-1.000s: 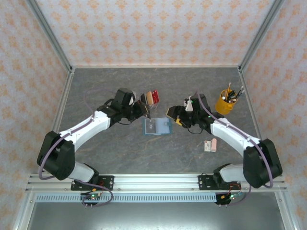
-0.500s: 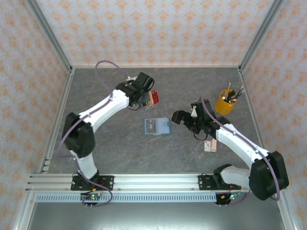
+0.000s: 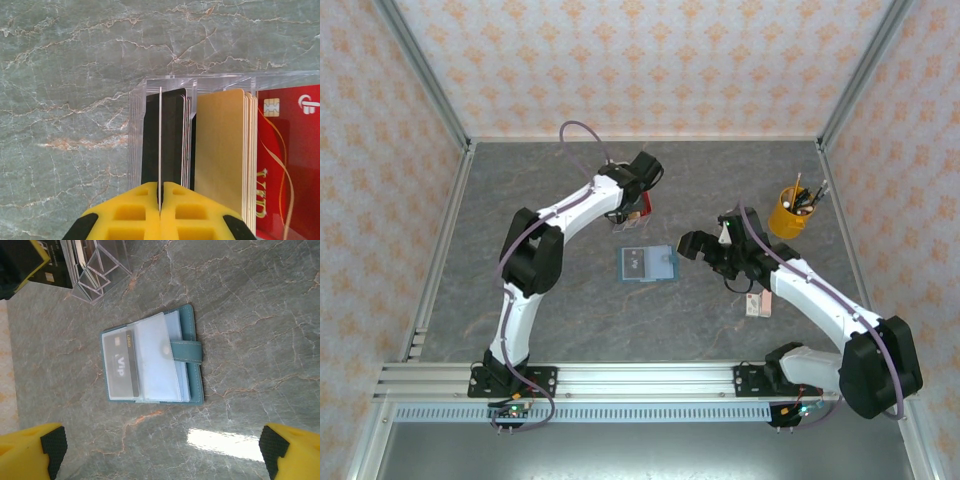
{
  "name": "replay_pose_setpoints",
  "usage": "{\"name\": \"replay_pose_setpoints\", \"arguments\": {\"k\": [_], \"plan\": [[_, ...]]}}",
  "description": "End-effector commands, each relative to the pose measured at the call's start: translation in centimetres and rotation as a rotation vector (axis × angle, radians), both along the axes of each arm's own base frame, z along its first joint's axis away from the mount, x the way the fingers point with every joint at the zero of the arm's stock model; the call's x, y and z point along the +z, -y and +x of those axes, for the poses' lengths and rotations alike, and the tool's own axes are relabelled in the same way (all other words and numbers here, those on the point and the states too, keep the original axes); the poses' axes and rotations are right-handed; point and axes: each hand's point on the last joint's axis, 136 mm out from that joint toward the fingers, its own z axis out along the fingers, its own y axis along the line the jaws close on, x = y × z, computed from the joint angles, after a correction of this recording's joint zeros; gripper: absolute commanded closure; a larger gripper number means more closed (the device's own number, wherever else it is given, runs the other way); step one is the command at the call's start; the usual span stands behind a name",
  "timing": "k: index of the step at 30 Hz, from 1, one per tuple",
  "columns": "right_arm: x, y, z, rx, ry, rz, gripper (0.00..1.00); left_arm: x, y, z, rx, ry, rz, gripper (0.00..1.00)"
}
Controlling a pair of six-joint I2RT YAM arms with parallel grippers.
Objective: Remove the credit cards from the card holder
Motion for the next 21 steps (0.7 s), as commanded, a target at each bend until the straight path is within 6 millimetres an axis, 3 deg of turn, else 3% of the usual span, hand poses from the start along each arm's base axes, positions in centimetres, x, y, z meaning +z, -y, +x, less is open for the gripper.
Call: {"name": "replay_pose_setpoints", "arguments": {"k": [1, 8, 14, 17, 21], "plan": [[-0.1, 0.0, 0.0, 0.002, -0.001, -0.002, 0.0, 1.3, -1.0, 0.3, -0.003, 0.017, 0.085, 1.0], [-0.4, 0.2, -0.1, -0.015, -0.016, -0.002, 0.0, -0.2, -0.5, 0.3, -0.022, -0.028, 0.087, 1.0], [-0.5, 0.1, 0.2, -0.017, -0.025, -0.008, 0.0, -0.2, -0.1, 0.0, -0.015, -0.045, 0.052, 0.78], [-0.4, 0.0, 0.4, -0.021, -0.028, -0.012, 0.0, 0.7, 0.4, 0.1, -0.027, -0.042, 0.025, 0.65], [-0.3, 0.1, 0.7, -0.03, -0.025, -0.015, 0.0, 2.8, 0.7, 0.1, -0.048, -0.018, -0.003, 0.57]]}}
